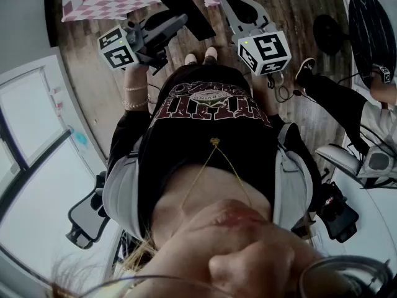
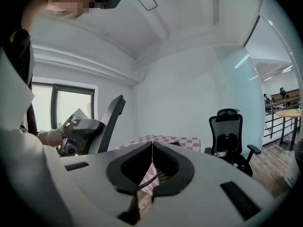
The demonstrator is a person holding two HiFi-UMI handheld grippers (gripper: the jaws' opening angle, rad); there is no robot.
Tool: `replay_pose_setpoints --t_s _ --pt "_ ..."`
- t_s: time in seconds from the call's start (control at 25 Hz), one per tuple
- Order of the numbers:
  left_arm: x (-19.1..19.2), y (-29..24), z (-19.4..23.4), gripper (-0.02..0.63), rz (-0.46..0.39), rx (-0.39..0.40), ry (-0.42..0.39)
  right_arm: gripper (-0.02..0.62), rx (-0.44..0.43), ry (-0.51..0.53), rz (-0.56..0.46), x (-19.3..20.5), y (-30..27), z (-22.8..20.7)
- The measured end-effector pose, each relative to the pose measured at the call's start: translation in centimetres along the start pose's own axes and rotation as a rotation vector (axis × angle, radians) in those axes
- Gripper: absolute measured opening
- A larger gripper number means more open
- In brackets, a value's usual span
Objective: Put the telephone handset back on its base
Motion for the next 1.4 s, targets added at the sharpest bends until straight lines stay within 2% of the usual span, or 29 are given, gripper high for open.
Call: replay_pose_setpoints --t_s 0.28,0.72,0.96,1.4 --pt "0.7 -0.9 0.3 0.077 -0.002 -0.027 0.014 0.021 -0.008 -0.029 -0.077 -0.4 0.7 -1.1" --pt "2.0 -1.9 0.7 0.077 -0.022 -0.068 0.052 0.021 -0.035 -0.034 -0.083 0.0 1.2 -1.7" --pt "1.2 -0.5 1.1 0.077 -0.040 -0.077 0.067 0.021 -0.037 -0.027 -0.080 -0.5 -0.2 -0.9" --pt "-0.2 -2.6 4.5 0.077 -0.039 -0.081 0.100 0.021 -0.048 -0.020 -0.068 -0.7 -2.6 -4.0"
Point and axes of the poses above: the fingertips, and each gripper's own axes: y backward along the fingers, z to its left, x out of its underside, the point moved 6 cm from there along y, backward along the fingers, and after that the axes turned 4 degrees about -z, right-handed, at the moved point
